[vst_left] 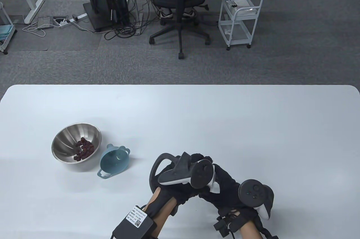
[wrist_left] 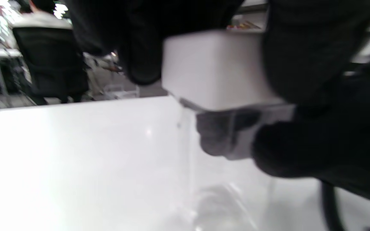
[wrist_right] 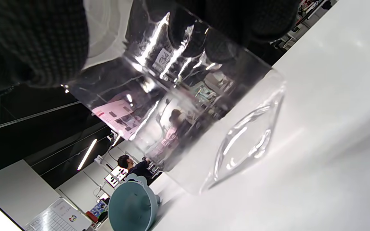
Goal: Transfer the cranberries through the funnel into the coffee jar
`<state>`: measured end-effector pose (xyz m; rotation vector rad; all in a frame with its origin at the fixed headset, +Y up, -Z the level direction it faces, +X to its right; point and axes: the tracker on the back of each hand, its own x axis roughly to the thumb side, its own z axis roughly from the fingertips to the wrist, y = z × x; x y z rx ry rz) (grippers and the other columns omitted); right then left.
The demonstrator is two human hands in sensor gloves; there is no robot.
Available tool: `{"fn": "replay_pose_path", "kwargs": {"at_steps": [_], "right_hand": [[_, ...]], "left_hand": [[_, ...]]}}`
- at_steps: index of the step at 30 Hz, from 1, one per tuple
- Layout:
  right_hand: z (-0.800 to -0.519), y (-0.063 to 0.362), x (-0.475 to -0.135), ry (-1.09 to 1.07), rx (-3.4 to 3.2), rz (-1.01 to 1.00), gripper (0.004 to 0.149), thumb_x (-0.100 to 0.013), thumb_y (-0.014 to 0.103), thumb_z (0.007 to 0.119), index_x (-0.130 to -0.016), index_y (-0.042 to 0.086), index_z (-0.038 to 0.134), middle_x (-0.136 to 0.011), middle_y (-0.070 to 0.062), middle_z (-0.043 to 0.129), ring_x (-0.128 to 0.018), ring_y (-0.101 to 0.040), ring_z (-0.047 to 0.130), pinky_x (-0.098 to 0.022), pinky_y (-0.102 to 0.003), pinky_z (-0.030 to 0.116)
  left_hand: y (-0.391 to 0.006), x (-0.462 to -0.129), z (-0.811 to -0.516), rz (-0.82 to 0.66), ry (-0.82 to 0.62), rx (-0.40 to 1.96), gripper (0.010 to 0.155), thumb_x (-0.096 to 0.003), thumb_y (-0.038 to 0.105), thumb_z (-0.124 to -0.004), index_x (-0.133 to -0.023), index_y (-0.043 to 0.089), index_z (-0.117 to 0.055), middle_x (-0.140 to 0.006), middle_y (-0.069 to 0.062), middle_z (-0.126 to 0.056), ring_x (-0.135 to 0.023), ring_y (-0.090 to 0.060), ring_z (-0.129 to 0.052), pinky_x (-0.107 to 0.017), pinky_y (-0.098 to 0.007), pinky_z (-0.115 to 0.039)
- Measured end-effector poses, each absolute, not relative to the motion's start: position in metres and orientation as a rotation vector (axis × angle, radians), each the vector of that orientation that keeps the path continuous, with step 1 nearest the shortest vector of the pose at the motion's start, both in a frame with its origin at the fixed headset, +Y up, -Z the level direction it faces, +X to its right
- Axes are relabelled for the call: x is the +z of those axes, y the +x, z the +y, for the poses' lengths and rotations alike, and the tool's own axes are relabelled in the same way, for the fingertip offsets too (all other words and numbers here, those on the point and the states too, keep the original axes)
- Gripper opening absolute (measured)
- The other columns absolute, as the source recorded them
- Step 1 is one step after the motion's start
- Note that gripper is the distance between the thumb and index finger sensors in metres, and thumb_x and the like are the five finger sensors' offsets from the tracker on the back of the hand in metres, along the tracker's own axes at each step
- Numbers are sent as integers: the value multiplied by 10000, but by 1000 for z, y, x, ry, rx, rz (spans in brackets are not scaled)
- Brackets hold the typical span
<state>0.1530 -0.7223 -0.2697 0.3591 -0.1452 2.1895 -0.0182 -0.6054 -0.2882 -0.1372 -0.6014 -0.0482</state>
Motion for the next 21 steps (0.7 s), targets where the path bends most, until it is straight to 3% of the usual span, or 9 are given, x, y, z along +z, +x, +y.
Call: {"fn": "replay_pose_path", "kwargs": {"at_steps": [5,8,11,14,17,21], "right_hand": [[-722,153,-270,349,2195,-152,924,-339,592,938,-1004,99,526,-993,-131,757,-848,-374,853,-616,-503,716],[-724,153,-270,347,2206,-143,926,-336,596,937,-1001,98,529,-990,-130,762,-844,-374,858,-612,-501,720],[-724,154,-270,339,2209,-145,924,-336,593,940,-1001,104,525,-993,-125,756,-847,-373,852,-616,-501,716],[-725,155,-271,334,2194,-139,924,-337,592,938,-1002,104,522,-996,-126,752,-849,-374,850,-617,-501,715],[-726,156,-272,329,2183,-132,924,-337,590,939,-1002,104,521,-996,-127,752,-851,-375,848,-617,-501,715],[-726,155,-273,345,2166,-115,924,-335,584,942,-1003,104,520,-1000,-124,748,-856,-377,843,-619,-503,713]], "left_hand": [[-6,-283,-604,-445,17,-224,946,-354,832,-642,-968,130,-803,-768,-117,-967,-478,-236,-1072,-488,-414,-867],[1,-281,-607,-383,15,-278,974,-366,850,-552,-954,122,-821,-683,-101,-998,-386,-210,-1074,-436,-399,-883],[0,-281,-605,-393,-45,-257,977,-368,839,-545,-1017,138,-755,-785,-88,-967,-510,-232,-1072,-511,-415,-862],[-7,-280,-600,-421,-96,-192,968,-388,813,-584,-1135,198,-553,-1026,-78,-806,-800,-311,-969,-668,-499,-759],[-17,-282,-593,-519,-126,-124,983,-398,760,-656,-1170,219,-374,-1193,-118,-551,-1071,-398,-724,-763,-569,-634],[-23,-286,-596,-693,-273,1,971,-412,600,-810,-1145,271,-266,-1242,-73,-308,-1171,-432,-401,-809,-597,-502]]}}
